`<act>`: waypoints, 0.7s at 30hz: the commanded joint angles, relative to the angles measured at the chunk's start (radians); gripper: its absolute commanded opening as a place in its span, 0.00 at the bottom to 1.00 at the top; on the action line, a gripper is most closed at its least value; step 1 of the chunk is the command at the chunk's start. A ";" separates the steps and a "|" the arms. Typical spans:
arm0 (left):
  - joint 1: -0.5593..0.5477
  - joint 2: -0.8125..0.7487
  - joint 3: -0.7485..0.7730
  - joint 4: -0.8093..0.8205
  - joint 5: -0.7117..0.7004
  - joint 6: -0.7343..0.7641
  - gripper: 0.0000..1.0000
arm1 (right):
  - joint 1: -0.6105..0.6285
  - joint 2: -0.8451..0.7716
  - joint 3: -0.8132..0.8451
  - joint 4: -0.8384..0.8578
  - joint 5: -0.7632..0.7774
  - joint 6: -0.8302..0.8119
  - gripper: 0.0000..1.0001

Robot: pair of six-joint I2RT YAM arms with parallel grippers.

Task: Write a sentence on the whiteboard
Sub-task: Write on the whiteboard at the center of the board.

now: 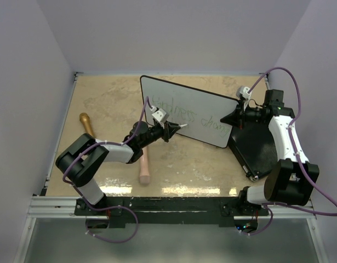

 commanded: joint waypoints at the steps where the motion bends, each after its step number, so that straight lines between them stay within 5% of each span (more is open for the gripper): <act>1: 0.026 -0.003 -0.010 0.049 -0.036 0.020 0.00 | 0.012 0.001 -0.003 -0.062 0.071 -0.004 0.00; 21: 0.037 0.065 -0.007 0.034 -0.043 0.036 0.00 | 0.013 0.003 -0.003 -0.063 0.071 -0.007 0.00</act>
